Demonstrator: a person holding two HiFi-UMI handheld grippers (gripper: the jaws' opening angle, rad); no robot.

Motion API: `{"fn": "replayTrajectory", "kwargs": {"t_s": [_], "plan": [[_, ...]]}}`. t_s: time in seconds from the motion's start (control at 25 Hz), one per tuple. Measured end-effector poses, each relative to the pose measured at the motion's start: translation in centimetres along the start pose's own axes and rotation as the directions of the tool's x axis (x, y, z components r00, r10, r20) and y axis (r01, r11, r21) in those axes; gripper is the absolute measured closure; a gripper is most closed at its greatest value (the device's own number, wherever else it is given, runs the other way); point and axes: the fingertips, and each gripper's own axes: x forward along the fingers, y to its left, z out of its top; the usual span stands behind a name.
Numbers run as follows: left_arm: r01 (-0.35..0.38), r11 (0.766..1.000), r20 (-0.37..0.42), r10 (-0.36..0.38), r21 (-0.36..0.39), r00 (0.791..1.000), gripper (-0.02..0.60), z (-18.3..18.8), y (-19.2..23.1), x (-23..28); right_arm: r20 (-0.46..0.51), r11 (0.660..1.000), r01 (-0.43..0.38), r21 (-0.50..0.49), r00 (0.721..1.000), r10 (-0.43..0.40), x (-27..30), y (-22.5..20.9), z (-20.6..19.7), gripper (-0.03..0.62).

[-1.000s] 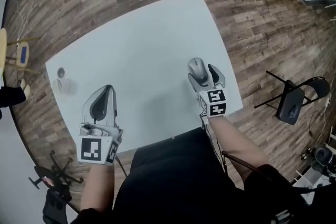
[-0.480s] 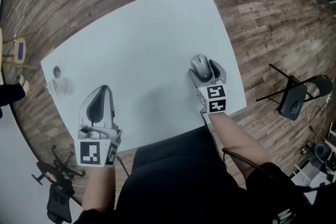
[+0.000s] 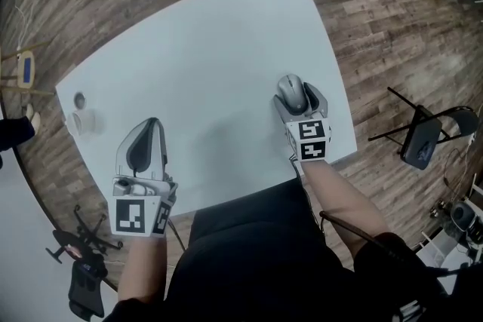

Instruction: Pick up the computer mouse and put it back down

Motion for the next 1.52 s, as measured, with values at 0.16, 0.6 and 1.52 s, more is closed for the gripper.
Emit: {"fn": "replayTrajectory", "kwargs": {"t_s": [0.16, 0.6, 1.52], "plan": [[-0.010, 1.000, 0.004, 0.010, -0.012, 1.000, 0.576, 0.1, 0.4, -0.2, -0.001, 1.000, 0.015, 0.019, 1.000, -0.015, 0.0, -0.8, -0.2, 0.295], [-0.030, 0.999, 0.033, 0.030, -0.012, 0.999, 0.577, 0.2, 0.4, -1.5, -0.013, 0.999, 0.007, 0.050, 1.000, -0.006, -0.1, -1.2, -0.8, 0.299], [-0.045, 0.998, 0.136, 0.049, -0.033, 0.990, 0.577, 1.3, -0.2, -4.2, 0.129, 0.999, 0.000, 0.049, 0.992, -0.006, -5.9, -0.5, 4.9, 0.298]]}}
